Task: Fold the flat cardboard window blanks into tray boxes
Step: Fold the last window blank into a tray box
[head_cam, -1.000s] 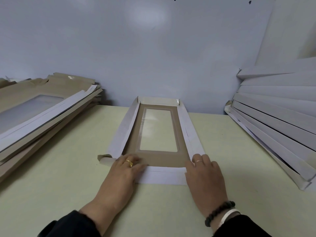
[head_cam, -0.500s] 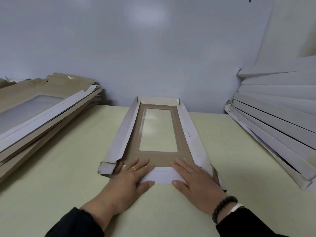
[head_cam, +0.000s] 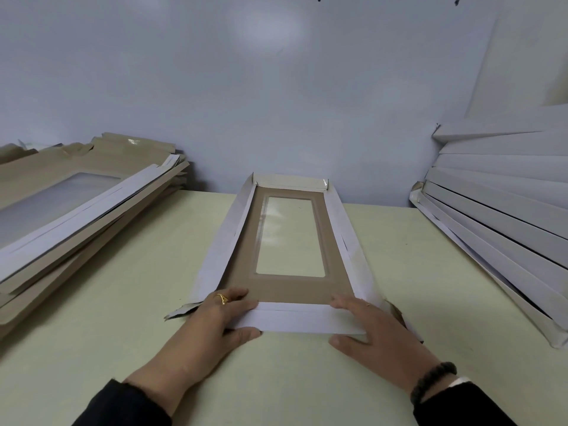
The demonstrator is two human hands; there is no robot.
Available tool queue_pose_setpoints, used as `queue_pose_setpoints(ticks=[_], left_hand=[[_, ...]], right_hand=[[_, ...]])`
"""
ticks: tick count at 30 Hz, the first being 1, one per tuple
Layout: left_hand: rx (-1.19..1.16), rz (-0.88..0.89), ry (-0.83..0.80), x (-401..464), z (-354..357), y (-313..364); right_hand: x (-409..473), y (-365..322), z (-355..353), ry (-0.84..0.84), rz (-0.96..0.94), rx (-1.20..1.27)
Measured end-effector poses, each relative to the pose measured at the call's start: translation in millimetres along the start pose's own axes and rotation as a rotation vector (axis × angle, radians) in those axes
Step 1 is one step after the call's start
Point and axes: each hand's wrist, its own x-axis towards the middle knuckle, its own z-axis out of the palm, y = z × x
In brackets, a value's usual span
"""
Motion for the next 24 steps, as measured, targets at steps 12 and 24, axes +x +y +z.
queue_pose_setpoints(ticks=[12,24], left_hand=[[0.315,0.037,0.174,7.3,-1.9,15.6],[0.550,-0.035,0.108,25.7,14.1,26.6]], right_hand=[[10.5,-1.9,0.7,0.211,0.003,-0.016],[38.5,-4.8,9.8,0.307,0.054,-0.283]])
